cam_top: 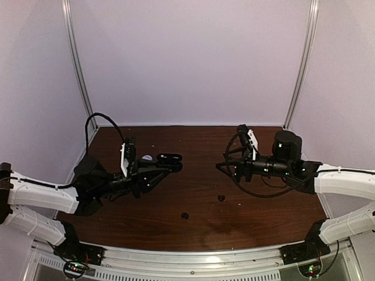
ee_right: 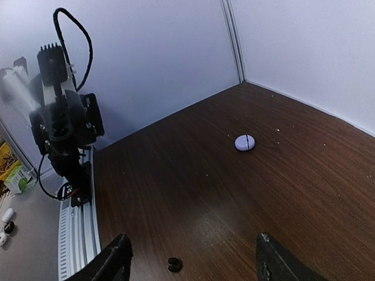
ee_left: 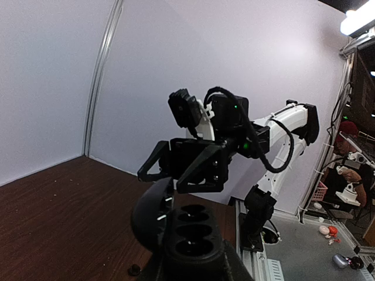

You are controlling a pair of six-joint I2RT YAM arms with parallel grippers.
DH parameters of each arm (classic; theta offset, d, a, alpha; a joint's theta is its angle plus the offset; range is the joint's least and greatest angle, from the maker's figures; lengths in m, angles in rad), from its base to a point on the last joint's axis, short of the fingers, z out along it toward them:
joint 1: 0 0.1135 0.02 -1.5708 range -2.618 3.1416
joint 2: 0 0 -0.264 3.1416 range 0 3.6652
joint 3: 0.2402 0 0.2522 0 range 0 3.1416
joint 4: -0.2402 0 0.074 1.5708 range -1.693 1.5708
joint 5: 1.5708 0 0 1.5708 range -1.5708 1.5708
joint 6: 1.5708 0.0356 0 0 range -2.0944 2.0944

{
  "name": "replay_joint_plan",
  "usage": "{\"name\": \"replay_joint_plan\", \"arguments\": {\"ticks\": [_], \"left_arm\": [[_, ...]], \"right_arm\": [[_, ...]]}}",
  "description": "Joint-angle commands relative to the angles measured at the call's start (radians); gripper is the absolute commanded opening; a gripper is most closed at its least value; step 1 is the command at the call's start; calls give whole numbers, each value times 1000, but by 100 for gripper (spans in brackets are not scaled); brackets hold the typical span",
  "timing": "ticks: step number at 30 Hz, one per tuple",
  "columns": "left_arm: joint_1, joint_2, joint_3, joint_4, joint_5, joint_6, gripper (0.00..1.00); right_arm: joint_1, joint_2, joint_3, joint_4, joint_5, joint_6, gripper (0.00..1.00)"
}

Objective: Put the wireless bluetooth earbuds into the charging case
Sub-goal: Pick up the right earbud from the corner of the board.

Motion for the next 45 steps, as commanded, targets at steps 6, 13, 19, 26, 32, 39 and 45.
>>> {"name": "replay_joint_plan", "arguments": {"ticks": [6,13,19,26,32,39,45], "left_arm": [[33,-95,-89,8,-92,-24,0],[38,-131,-118,5,-122,-38,0],[37,-151,-110,-43,-151,-26,0],[39,-169,-100,-99,-171,-17,0],[39,-171,-99,-107,-178,-17,0],[39,-164,-84,-123,-180,2,0],[39,-147,-71,-122,-167,7,0]], "right_arm": [[114,140,72,-258,26,-162,66],[130,344,174,-229,79,-80,51],[193,503,259,-239,105,-47,45],[225,603,317,-269,149,-42,36],[231,649,345,-307,135,-56,33],[246,671,353,-327,132,-77,31],[249,683,351,-356,134,-84,31]]}}
